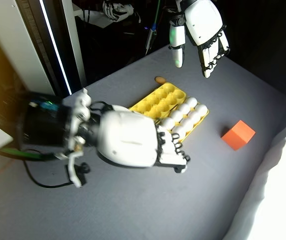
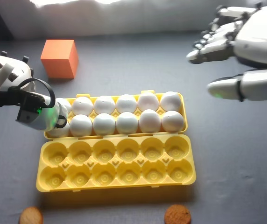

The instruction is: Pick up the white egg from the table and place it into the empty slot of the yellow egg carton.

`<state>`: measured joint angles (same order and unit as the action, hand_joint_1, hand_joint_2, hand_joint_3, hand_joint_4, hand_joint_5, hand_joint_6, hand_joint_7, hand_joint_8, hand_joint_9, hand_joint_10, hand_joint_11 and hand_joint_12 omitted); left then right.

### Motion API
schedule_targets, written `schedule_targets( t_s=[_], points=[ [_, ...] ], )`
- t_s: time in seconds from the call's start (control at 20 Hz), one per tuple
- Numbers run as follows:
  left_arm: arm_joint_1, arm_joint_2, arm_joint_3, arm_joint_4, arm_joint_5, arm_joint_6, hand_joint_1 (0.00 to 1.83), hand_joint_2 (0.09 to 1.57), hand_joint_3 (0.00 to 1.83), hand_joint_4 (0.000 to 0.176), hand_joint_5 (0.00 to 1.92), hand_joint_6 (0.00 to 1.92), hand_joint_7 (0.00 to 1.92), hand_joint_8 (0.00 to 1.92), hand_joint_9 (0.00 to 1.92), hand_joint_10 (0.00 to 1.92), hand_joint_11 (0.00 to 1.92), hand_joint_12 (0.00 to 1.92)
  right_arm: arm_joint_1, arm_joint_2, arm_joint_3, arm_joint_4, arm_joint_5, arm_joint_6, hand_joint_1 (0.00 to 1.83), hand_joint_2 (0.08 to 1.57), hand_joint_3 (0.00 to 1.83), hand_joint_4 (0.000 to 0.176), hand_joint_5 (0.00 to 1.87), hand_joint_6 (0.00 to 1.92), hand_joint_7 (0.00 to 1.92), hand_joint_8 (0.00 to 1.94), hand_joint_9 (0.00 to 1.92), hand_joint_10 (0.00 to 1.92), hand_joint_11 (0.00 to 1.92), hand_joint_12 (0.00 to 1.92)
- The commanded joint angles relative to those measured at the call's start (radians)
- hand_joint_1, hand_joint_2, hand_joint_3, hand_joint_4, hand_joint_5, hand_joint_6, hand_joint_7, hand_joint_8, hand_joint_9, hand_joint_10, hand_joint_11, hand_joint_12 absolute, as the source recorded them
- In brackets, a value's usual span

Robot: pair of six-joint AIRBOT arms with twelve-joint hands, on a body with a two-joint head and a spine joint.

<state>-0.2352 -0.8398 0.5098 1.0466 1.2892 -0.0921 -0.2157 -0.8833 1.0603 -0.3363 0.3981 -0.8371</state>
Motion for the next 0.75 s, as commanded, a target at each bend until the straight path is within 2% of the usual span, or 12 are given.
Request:
schedule_targets(
  t_s=[0.0, 0.05, 0.25, 0.5, 0.7],
  points=[
    [-0.011, 0.006, -0.001, 0.090, 0.010, 0.001, 0.00, 1.32, 0.00, 0.000, 0.35, 0.01, 0.44, 0.01, 0.48, 0.01, 0.05, 1.22, 0.001, 0.032, -0.019, 0.020, 0.058, -0.003, 0.00, 1.34, 0.00, 0.000, 0.46, 0.00, 0.48, 0.00, 0.41, 0.05, 0.00, 1.05],
    [-0.011, 0.006, -0.001, 0.090, 0.010, 0.001, 0.00, 1.31, 0.00, 0.000, 0.36, 0.00, 0.46, 0.00, 0.49, 0.01, 0.07, 1.20, -0.004, 0.052, -0.041, 0.020, 0.046, -0.006, 0.00, 1.35, 0.00, 0.000, 0.47, 0.01, 0.49, 0.01, 0.42, 0.05, 0.00, 1.05],
    [-0.011, 0.006, -0.001, 0.090, 0.010, 0.001, 0.00, 1.31, 0.00, 0.000, 0.37, 0.00, 0.47, 0.00, 0.49, 0.00, 0.05, 1.22, -0.004, 0.129, -0.138, 0.019, 0.043, -0.116, 0.00, 1.35, 0.00, 0.000, 0.49, 0.01, 0.50, 0.01, 0.43, 0.05, 0.00, 1.08],
    [-0.011, 0.006, -0.001, 0.090, 0.010, 0.001, 0.00, 1.31, 0.00, 0.000, 0.40, 0.01, 0.50, 0.01, 0.50, 0.01, 0.07, 1.24, -0.005, 0.151, -0.174, -0.026, -0.003, -0.122, 0.00, 1.35, 0.00, 0.000, 0.49, 0.01, 0.51, 0.01, 0.43, 0.05, 0.00, 1.07],
    [-0.011, 0.006, -0.001, 0.090, 0.010, 0.001, 0.00, 1.31, 0.00, 0.000, 0.36, 0.00, 0.44, 0.00, 0.47, 0.00, 0.05, 1.24, -0.002, 0.145, -0.174, -0.028, -0.037, -0.122, 0.23, 1.31, 0.00, 0.000, 0.53, 0.02, 0.55, 0.01, 0.46, 0.05, 0.00, 1.14]
  ],
)
